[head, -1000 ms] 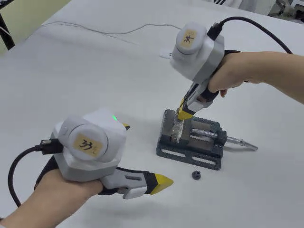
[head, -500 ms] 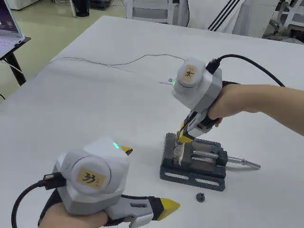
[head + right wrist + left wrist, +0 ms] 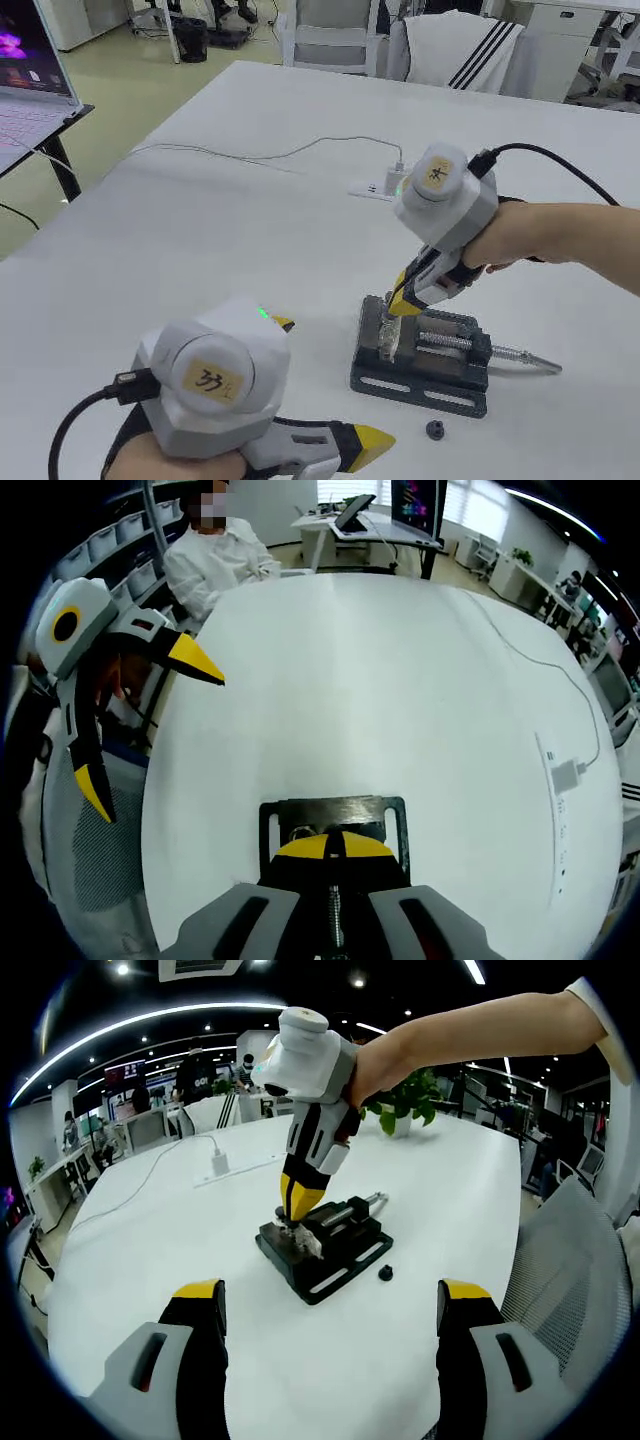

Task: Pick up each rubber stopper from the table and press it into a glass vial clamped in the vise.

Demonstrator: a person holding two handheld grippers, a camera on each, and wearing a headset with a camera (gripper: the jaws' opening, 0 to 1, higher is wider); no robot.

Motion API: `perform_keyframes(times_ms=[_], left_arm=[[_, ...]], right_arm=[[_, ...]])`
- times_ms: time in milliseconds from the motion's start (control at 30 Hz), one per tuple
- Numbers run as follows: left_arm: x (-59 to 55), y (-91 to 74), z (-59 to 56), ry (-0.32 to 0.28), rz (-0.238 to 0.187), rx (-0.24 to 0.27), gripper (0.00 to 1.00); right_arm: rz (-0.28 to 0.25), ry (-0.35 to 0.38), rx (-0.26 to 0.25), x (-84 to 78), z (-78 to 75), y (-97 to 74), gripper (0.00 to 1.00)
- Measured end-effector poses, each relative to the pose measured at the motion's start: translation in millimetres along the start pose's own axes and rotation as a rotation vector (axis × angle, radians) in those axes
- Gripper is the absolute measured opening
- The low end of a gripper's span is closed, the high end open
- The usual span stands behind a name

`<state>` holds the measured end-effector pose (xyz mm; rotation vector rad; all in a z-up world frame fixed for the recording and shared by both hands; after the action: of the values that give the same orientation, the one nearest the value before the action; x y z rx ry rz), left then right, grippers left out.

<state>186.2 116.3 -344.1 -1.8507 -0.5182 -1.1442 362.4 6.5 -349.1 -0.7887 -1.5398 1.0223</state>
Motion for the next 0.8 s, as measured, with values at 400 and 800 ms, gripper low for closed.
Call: perform_keyframes(times_ms=[400,800], left_arm=[[-3.9,-0.7,-3.4,0.005,0.012,-0.006,0.85],[-4.6,1.1,7.9,0.019,0.039,0.0,0.84]], right_arm=[[-0.09,0.011,-0.064,-5.8,7.9,-16.1,0.14],[-0.176,0.027,-0.096,-31.4,42.2,-26.0,0.47]])
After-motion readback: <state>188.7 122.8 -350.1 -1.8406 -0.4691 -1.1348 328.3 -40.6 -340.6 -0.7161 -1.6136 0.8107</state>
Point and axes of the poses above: the centre of the closed fingertips' face, and the gripper's own axes: y roughly forward along the fingers, z roughly to its left, x roughly out of its top, the point moved 9 cm from there along -y, roughly backward along the fingers, and after that the axes turned 11 degrees about -y, right-handed, at the moved point
